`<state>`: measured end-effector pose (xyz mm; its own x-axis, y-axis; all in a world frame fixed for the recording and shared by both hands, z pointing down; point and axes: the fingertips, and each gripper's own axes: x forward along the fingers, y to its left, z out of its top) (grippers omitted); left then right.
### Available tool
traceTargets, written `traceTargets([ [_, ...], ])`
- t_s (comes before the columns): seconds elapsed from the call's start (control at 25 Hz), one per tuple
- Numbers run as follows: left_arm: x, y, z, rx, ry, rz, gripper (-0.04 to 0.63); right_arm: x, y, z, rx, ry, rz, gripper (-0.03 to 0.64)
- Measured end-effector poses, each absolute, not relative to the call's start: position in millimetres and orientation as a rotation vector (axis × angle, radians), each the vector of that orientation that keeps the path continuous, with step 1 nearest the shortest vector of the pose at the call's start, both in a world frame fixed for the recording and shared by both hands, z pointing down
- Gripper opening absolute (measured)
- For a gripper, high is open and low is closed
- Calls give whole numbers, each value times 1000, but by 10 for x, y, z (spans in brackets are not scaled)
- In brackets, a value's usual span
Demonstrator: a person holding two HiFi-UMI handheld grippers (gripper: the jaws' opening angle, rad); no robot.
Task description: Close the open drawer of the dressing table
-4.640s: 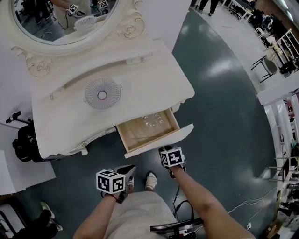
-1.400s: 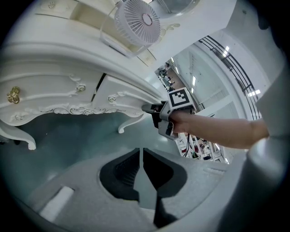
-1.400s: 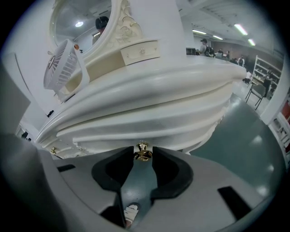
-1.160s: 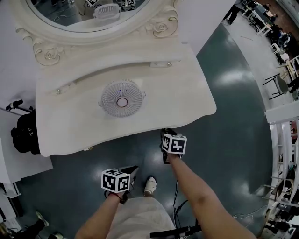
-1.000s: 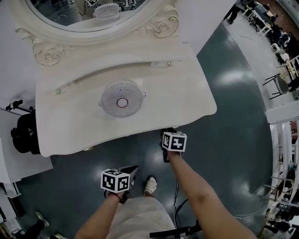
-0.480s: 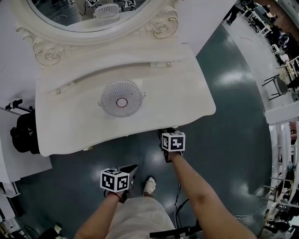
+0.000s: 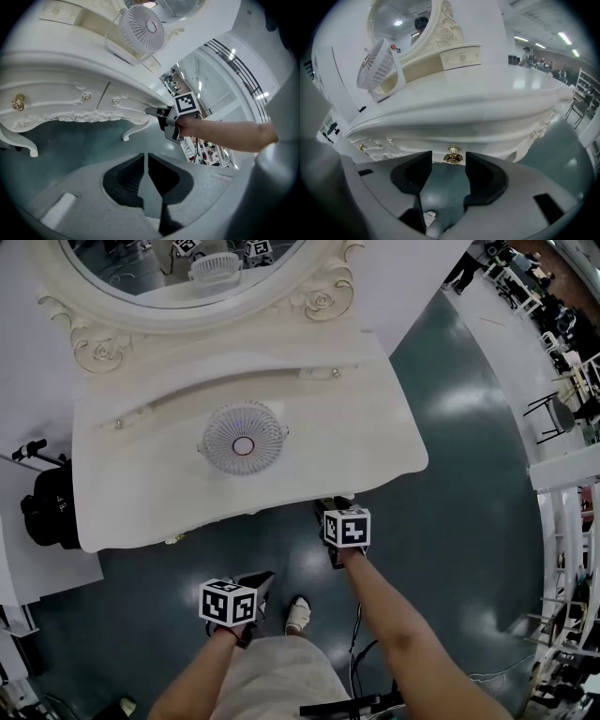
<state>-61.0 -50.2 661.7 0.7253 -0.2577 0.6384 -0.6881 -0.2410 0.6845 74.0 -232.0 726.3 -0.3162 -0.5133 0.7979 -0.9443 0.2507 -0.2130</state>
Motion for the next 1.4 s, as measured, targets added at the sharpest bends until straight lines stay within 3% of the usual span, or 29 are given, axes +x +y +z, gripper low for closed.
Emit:
traceTargets([
  [1.4, -27, -31, 5459, 2021, -731, 384, 12, 895, -669, 5315, 1173, -2355, 1020, 202],
])
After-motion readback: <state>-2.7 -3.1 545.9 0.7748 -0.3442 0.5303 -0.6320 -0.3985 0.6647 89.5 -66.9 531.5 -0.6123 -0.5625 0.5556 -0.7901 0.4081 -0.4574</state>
